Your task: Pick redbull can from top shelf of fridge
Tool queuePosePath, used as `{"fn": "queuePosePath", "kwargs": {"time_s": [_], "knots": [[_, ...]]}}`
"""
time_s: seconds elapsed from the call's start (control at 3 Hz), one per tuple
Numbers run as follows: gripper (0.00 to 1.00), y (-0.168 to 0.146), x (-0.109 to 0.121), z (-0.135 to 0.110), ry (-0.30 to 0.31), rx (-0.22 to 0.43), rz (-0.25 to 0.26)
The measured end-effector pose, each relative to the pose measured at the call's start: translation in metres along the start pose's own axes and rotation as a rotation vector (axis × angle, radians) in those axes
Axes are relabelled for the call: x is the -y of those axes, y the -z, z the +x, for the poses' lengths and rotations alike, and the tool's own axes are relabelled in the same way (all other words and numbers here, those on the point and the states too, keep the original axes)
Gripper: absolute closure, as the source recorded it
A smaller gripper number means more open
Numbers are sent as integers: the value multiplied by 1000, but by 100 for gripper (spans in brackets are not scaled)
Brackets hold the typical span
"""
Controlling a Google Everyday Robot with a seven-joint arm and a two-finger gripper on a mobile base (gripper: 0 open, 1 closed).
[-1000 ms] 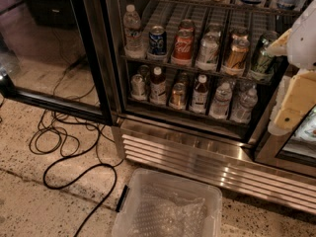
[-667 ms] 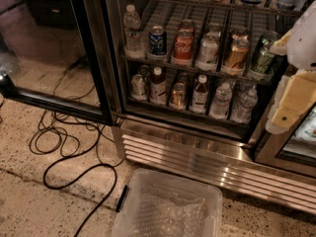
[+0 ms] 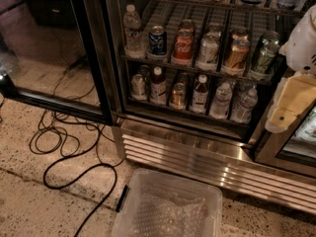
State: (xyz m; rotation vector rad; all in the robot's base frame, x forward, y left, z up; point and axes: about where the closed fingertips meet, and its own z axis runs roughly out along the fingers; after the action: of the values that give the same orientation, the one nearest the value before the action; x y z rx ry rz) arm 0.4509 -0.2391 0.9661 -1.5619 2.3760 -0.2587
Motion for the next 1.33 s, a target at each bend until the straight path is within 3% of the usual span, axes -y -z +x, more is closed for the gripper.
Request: {"fn": "queuePosePath", "kwargs": {"time_s": [0.33,0.67,1.0,1.33], "knots": [[0,0,0,0,-1,-1,2],[0,-3,-2,-6,-30,49,-18],[0,-27,4,1,-226,146,-37],[0,-44,24,14,-471,204,21]]}}
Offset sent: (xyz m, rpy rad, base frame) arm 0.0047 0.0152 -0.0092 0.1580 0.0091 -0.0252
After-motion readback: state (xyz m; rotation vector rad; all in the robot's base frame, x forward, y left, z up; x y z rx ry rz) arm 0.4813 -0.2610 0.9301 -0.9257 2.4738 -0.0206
